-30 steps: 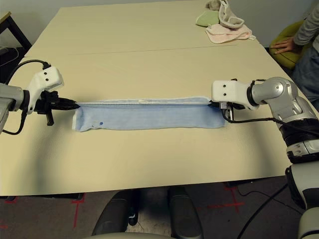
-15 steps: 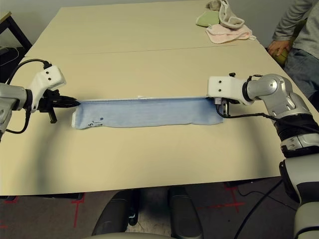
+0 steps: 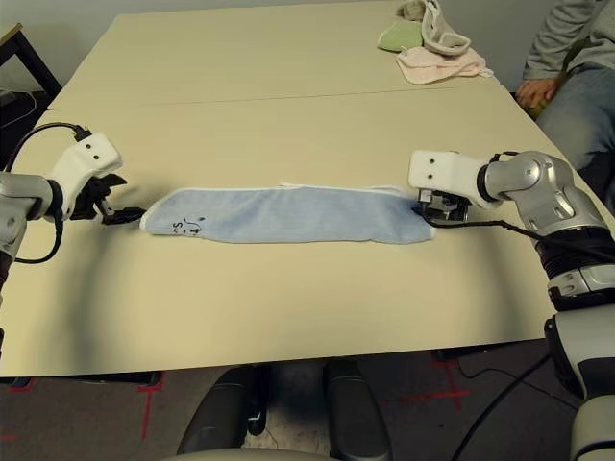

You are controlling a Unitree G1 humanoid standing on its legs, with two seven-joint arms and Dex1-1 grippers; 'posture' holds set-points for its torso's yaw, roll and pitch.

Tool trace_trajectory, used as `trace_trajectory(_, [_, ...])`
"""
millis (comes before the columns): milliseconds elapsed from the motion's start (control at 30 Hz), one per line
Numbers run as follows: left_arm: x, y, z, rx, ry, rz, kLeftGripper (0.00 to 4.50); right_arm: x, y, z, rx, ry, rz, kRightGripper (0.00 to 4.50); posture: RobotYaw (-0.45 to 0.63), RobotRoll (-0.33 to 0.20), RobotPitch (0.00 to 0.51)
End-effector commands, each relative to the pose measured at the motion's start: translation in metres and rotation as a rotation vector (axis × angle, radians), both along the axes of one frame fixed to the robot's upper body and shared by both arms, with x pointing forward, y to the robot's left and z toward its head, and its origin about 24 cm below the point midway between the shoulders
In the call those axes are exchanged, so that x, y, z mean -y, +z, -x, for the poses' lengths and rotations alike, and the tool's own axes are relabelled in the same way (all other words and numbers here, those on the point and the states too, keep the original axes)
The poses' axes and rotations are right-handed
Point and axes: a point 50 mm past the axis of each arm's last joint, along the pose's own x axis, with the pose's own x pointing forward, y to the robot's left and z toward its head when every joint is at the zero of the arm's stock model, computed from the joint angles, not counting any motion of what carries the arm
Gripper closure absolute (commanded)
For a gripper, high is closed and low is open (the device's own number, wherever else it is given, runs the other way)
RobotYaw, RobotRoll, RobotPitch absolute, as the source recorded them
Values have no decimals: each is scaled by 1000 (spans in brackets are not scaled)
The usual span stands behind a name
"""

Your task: Fold the towel and set it aside.

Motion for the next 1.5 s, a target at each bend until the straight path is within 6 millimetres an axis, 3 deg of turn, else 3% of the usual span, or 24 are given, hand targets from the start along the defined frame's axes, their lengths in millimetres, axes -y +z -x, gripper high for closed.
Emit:
trace_trajectory(33, [-3, 7, 4, 4, -2, 6, 10, -2, 10, -5, 85, -21, -102, 11, 53, 0, 161])
trace_trajectory(100, [-2, 11, 5, 9, -2, 28, 10, -3, 15, -6, 123, -14, -124, 11, 55, 0, 159])
trace_trajectory(367, [6, 35, 9, 121, 35, 185, 10, 0, 29, -5, 152, -55, -491, 11, 62, 0, 154])
trace_trajectory(533, [20, 44, 8, 209, 77, 431, 10, -6, 23, 2, 65, -115, -892, 11, 62, 0, 153])
trace_trajectory(833, [46, 33, 20, 188, 94, 774, 10, -29, 3, 32, -93, -256, -1397, 11, 45, 0, 153])
trace_trajectory(1000, [55, 27, 27, 106, 96, 888, 10, -35, -5, 45, -206, -316, -1534, 11, 42, 0, 150])
trace_trajectory(1267, [61, 7, 42, -20, 66, 883, 10, -35, -21, 66, -395, -343, -1570, 11, 45, 0, 145])
trace_trajectory(1500, [65, -5, 46, 109, 42, 879, 10, -37, -40, 73, -372, -381, -1579, 11, 52, 0, 141])
